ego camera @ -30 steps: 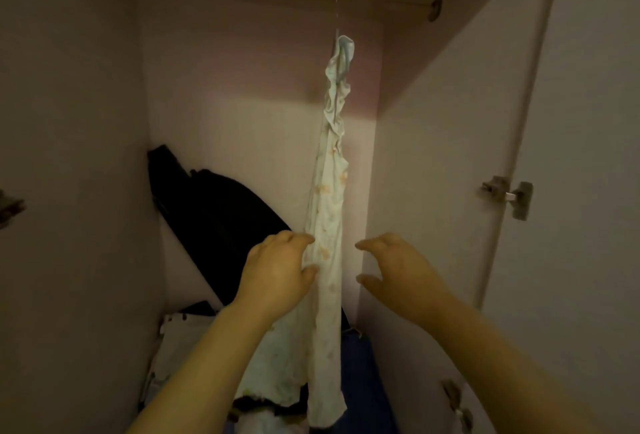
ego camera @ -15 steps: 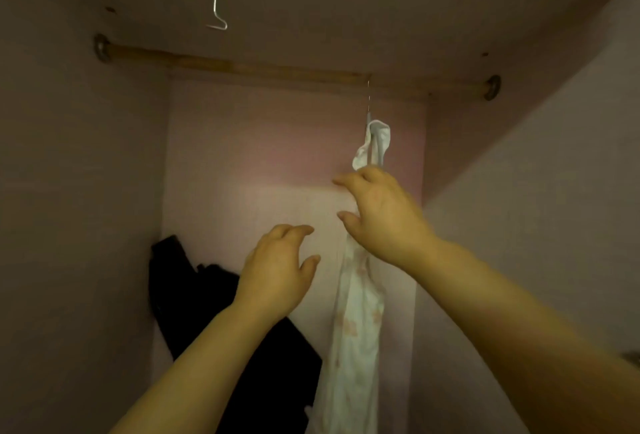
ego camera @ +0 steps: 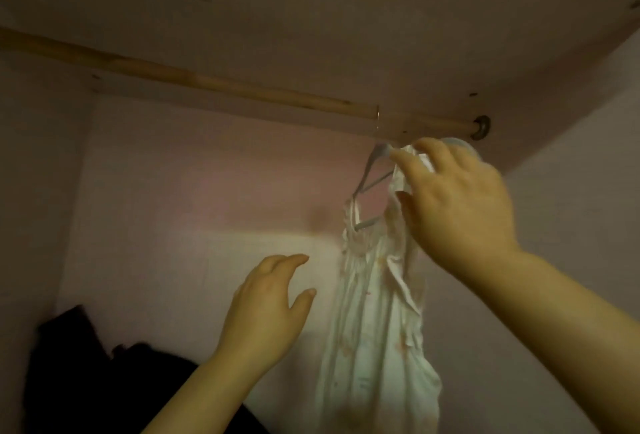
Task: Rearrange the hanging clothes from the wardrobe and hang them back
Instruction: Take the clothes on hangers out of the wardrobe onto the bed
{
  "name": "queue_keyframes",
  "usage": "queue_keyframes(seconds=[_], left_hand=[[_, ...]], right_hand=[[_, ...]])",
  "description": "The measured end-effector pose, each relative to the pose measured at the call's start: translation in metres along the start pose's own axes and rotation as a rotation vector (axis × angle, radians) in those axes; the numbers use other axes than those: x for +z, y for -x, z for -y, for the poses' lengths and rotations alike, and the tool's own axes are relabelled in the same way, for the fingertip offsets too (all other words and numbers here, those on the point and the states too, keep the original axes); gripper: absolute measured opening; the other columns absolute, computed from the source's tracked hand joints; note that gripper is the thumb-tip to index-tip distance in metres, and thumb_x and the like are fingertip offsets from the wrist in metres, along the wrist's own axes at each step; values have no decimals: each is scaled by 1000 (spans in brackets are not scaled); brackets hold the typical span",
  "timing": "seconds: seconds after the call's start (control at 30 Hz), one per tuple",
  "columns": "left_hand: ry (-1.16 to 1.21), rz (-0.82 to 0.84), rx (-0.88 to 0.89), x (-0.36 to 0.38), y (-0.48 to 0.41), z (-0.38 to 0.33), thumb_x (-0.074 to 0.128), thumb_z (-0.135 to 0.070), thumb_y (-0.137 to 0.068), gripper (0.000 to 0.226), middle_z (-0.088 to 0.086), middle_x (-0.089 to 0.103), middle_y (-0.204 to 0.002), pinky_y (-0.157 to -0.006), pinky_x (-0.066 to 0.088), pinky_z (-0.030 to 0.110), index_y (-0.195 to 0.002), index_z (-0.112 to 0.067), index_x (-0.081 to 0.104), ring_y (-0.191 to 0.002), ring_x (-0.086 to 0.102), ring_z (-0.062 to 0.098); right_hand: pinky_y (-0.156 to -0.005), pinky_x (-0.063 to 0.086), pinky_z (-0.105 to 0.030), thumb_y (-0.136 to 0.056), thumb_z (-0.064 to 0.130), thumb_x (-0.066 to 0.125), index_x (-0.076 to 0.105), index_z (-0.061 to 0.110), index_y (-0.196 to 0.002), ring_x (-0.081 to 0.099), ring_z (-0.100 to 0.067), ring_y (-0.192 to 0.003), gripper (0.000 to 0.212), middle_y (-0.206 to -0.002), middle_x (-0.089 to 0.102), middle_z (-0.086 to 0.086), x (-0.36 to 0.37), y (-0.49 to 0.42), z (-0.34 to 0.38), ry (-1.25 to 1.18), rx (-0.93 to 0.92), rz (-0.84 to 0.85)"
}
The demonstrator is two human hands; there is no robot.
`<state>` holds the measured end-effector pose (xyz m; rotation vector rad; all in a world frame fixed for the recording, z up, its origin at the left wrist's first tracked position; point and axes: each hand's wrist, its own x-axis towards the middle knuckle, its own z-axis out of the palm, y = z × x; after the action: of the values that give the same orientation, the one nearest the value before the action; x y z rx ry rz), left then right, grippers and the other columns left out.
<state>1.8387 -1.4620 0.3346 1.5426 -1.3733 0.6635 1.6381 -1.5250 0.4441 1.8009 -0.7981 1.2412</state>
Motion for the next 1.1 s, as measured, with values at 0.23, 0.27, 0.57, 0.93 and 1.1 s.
queue_keyframes(seconds=[0.23, 0.27, 0.57, 0.93, 1.1], left_hand=[[31, 56, 20, 33, -11, 6, 58, -35, -88, 48, -11, 45, -133, -99, 33, 19, -134, -31, 43, -120, 44, 6], [39, 58, 27, 37, -13, 5, 59, -35, -87, 48, -12, 45, -132, -99, 33, 19, -133, -32, 44, -119, 45, 6], [21, 67, 22, 55, -26, 8, 58, -36, -87, 49, -18, 43, -128, -99, 36, 20, -133, -37, 41, -117, 46, 2], [-121, 6, -3, 37, -28, 25, 52, -40, -90, 50, -25, 36, -124, -99, 31, 13, -136, -40, 33, -115, 42, -4], [-159, -60, 29, 29, -48, 5, 54, -37, -90, 50, -14, 42, -132, -101, 33, 21, -137, -33, 38, -118, 44, 3]], right_hand=[[-110, 6, -61, -92, 54, 39, 22, 28, -147, 30, -33, -134, 64, -153, 25, -4, 38, 12, -64, 153, 264, 193], [-110, 5, -61, -91, 58, 33, 18, 28, -148, 25, -34, -136, 66, -154, 23, -4, 43, 9, -67, 180, 286, 204], [-115, 6, -51, -89, 59, 43, -4, 20, -150, 15, -30, -142, 86, -157, 12, -3, 113, -60, -31, -3, -35, 214], [-75, 50, -39, -84, 45, 63, 29, 14, -140, 45, -27, -115, 73, -130, 38, -7, 146, -94, -60, 37, -229, 160], [-74, 49, -40, -86, 46, 60, 30, 15, -140, 46, -29, -115, 70, -131, 39, -8, 129, -106, -81, 72, -257, 132]])
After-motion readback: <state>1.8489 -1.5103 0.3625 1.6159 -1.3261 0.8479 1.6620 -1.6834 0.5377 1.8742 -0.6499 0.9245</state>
